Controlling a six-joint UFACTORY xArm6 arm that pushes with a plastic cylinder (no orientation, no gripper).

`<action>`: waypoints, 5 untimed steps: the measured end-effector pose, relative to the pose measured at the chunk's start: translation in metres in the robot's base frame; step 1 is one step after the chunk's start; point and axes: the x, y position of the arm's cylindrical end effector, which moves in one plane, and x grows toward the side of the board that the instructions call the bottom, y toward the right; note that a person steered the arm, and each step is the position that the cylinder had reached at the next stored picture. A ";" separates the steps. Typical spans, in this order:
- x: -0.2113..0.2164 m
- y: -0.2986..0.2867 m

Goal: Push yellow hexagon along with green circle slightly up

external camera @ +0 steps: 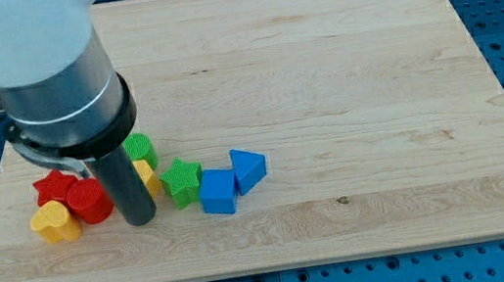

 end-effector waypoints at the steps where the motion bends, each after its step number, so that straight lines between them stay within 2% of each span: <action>1: -0.011 0.000; 5: -0.032 -0.022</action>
